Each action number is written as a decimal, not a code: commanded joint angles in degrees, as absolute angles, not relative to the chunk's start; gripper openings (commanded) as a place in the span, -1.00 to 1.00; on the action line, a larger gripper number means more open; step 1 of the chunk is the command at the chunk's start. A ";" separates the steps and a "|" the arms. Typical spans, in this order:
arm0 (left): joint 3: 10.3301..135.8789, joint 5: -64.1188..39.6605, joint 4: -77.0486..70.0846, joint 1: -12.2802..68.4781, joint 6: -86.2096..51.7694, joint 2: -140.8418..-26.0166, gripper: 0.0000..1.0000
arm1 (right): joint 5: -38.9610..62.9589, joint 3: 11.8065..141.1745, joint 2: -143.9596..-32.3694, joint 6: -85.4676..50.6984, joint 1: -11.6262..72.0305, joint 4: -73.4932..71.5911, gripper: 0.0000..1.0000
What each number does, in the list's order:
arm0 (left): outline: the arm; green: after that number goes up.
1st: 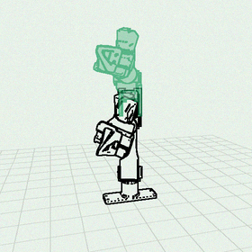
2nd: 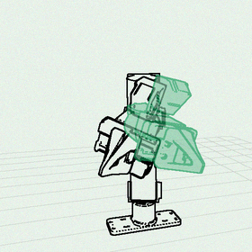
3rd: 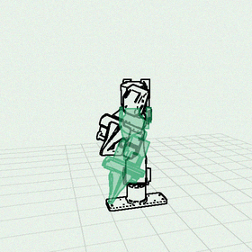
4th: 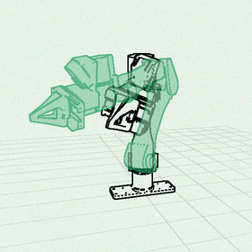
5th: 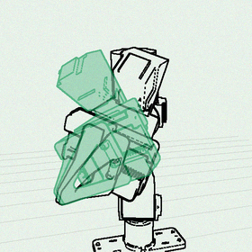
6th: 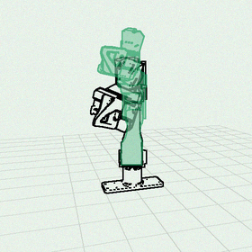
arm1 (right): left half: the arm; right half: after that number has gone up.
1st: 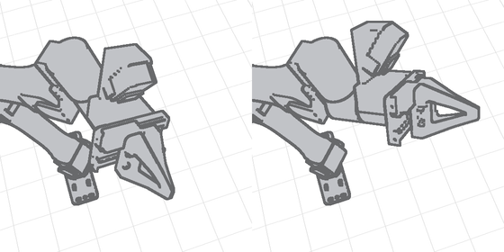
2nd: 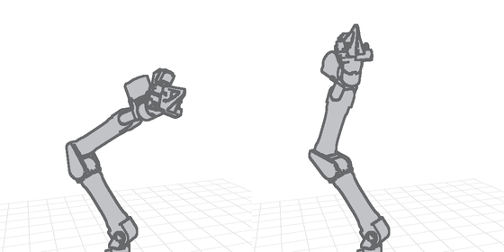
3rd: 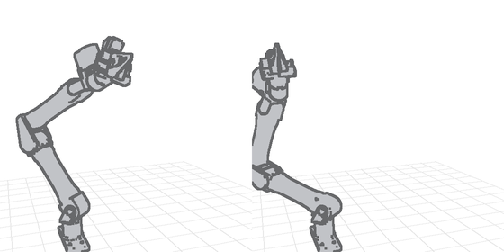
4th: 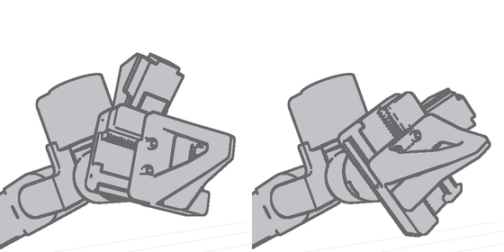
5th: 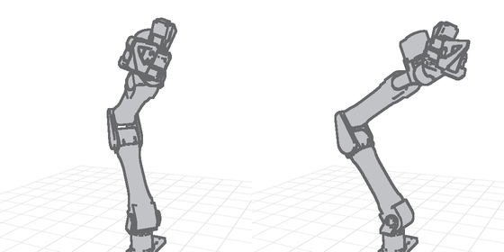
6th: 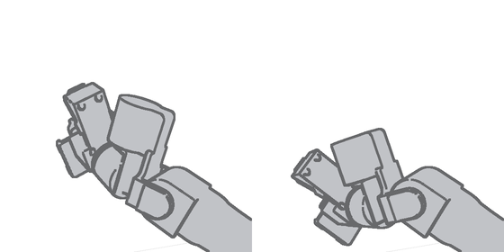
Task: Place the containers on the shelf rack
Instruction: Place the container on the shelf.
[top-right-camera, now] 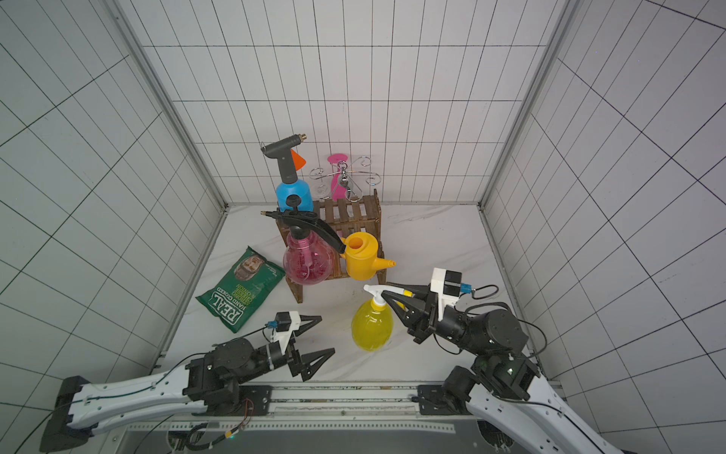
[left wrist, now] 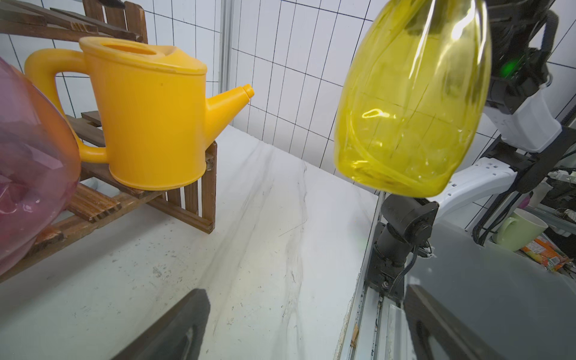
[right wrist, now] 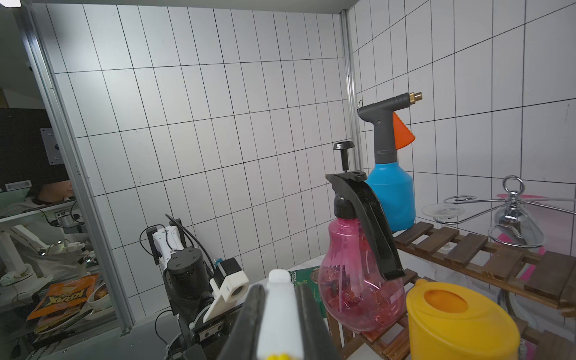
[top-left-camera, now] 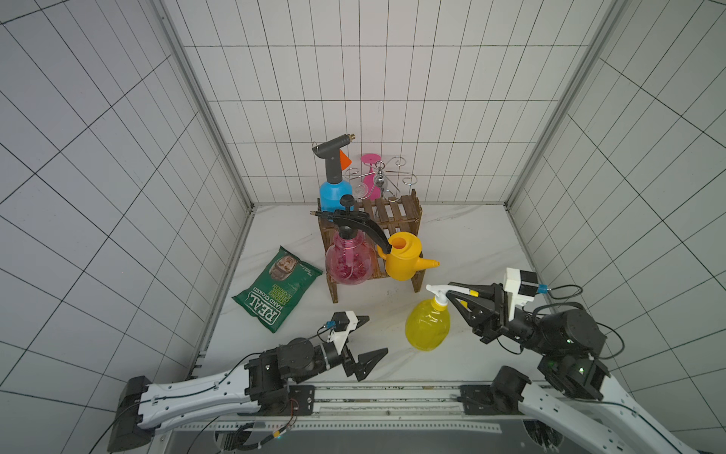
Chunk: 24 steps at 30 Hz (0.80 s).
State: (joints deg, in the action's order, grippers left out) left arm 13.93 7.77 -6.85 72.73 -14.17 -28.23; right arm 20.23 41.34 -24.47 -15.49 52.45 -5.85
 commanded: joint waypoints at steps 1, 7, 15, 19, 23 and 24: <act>13.27 9.08 -5.96 72.53 -14.40 -28.39 0.98 | 16.85 44.39 -24.18 -13.65 51.85 -3.03 -1.00; 13.09 12.30 -4.39 72.50 -14.35 -27.34 0.97 | 9.88 49.05 -26.56 -9.89 51.59 -1.71 -1.00; 11.78 19.13 0.20 72.51 -15.93 -20.39 0.97 | -0.87 61.44 -38.78 2.87 49.91 -5.47 -1.00; 10.69 21.06 2.78 72.43 -16.57 -14.13 0.97 | 2.07 68.54 -48.17 4.35 44.81 -7.85 -1.00; 9.64 21.76 4.90 72.43 -17.04 -8.30 0.97 | 10.59 74.02 -56.99 0.85 36.26 -9.97 -1.00; 9.39 21.94 5.45 72.43 -17.13 -7.41 0.97 | 12.59 75.08 -58.96 -0.38 34.32 -10.80 -1.00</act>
